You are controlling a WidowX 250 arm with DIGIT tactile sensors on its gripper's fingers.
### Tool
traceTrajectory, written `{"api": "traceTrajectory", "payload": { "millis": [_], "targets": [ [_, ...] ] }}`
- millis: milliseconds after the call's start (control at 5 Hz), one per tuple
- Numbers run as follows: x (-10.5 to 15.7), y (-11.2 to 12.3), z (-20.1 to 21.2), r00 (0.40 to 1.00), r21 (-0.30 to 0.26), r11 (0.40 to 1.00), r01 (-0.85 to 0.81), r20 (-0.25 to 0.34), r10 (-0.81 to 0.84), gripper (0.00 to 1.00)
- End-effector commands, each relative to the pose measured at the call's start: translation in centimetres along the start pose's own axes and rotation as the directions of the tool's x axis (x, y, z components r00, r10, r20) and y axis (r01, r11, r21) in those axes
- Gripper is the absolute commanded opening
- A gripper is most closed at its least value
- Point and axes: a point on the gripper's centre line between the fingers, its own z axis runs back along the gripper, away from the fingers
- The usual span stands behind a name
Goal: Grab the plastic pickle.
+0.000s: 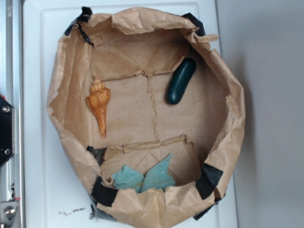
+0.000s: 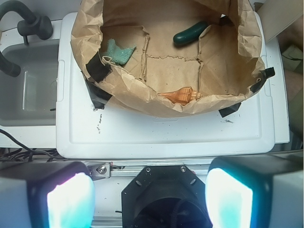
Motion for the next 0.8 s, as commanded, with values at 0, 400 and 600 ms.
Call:
{"api": "traceTrajectory", "payload": {
  "millis": [0, 400, 600],
  "targets": [
    [0.0, 0.0, 0.0, 1.0, 0.0, 1.0, 0.0, 0.0, 0.0, 1.0],
    [7.4, -7.7, -4.0, 0.99, 0.082, 0.986, -0.142, -0.013, 0.144, 1.0],
    [11.4, -7.6, -5.5, 0.922, 0.058, 0.921, -0.386, 0.0, 0.387, 1.0]
  ]
}}
